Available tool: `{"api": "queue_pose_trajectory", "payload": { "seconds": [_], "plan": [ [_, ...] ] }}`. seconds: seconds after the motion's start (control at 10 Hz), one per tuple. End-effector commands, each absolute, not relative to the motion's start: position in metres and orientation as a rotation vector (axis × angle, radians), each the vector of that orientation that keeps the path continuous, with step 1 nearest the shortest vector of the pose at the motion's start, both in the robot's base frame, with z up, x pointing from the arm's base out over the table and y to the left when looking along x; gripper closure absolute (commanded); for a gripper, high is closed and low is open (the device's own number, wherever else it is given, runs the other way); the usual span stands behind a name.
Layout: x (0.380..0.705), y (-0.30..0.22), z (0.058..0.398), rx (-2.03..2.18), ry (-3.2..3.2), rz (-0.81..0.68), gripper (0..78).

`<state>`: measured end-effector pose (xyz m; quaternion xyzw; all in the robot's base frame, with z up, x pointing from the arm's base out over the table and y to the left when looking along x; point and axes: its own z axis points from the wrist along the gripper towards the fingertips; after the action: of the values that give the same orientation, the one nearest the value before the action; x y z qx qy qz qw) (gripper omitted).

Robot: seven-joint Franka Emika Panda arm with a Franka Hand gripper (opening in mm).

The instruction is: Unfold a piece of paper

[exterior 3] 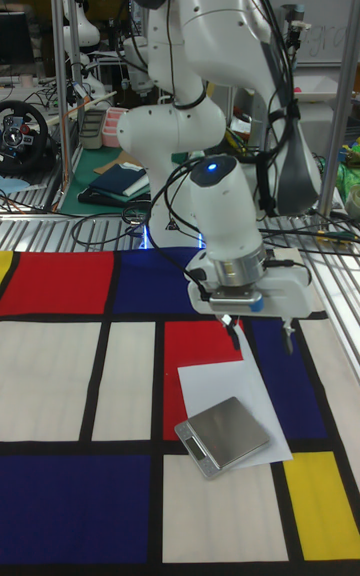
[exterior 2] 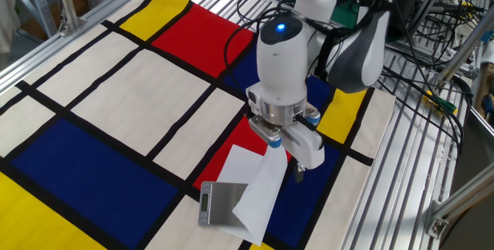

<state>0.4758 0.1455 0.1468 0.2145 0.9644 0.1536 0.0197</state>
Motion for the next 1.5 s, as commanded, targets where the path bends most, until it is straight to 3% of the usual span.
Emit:
{"api": "queue_pose_trajectory", "payload": {
  "seconds": [0.1,0.8,1.5],
  "plan": [
    [0.486,0.149,0.153,0.663,2.989,0.476,0.2],
    [0.492,0.17,0.156,0.679,2.988,0.453,0.2],
    [0.467,0.19,0.139,0.69,2.995,0.357,0.2]
  ]
}}
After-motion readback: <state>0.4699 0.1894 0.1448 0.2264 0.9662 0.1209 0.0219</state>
